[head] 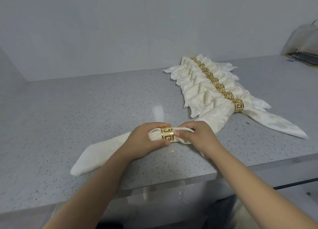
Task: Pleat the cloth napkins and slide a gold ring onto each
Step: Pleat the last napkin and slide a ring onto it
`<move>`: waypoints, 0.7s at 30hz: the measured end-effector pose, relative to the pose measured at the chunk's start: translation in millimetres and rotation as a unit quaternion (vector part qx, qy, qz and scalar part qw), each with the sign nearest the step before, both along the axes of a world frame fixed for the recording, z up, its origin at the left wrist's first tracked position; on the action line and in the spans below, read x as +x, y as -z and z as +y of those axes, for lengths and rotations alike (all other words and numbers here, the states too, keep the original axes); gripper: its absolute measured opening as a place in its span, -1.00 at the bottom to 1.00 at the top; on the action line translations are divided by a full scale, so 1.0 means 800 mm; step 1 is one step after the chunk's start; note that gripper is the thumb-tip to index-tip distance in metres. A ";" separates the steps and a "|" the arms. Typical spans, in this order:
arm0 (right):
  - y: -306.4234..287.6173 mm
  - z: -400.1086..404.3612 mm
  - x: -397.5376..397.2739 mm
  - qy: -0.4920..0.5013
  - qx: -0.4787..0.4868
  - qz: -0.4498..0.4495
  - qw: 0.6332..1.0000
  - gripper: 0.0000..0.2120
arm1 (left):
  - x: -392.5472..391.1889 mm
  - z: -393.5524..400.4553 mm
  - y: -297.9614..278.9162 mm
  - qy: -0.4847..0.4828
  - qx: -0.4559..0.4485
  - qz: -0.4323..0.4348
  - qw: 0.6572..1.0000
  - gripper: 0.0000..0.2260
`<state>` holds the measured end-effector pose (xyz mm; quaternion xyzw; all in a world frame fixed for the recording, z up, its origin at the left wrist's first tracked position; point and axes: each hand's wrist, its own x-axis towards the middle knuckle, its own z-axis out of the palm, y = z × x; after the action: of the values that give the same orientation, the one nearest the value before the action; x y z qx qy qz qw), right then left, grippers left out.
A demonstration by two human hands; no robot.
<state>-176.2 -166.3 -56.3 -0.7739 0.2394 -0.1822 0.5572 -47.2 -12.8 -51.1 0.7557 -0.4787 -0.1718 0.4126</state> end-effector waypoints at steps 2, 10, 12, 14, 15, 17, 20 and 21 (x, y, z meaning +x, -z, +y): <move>0.001 -0.001 0.001 0.016 0.012 -0.014 1.000 -0.94 | 0.003 0.002 0.002 0.006 -0.004 0.008 1.000 -0.62; 0.007 -0.004 -0.002 0.034 -0.040 -0.011 0.999 -0.92 | 0.006 0.008 0.002 -0.017 -0.008 -0.002 1.000 -0.65; 0.008 -0.005 -0.003 0.019 -0.082 0.000 0.996 -0.92 | 0.008 0.011 0.002 -0.022 -0.009 -0.019 1.000 -0.64; 0.010 -0.003 -0.003 -0.001 -0.121 -0.014 0.993 -0.94 | 0.009 0.014 0.005 -0.021 -0.009 -0.027 0.999 -0.63; 0.011 -0.001 -0.003 -0.019 -0.148 -0.028 0.988 -0.90 | 0.009 0.014 0.006 -0.022 -0.011 -0.031 0.999 -0.63; 0.013 0.003 -0.002 -0.068 -0.219 -0.040 0.973 -0.68 | 0.008 0.014 0.008 -0.021 -0.020 -0.038 0.999 -0.61; 0.015 0.006 0.003 -0.098 -0.247 -0.006 0.964 -0.55 | 0.004 0.015 0.007 -0.016 -0.034 -0.052 0.998 -0.59; 0.014 0.006 0.004 -0.095 -0.241 0.002 0.966 -0.58 | 0.003 0.015 0.006 -0.016 -0.036 -0.057 0.998 -0.58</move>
<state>-172.6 -161.7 -67.7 -0.9050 0.1152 -0.1795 0.3681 -45.1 -0.8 -56.1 0.7566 -0.4952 -0.1044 0.4140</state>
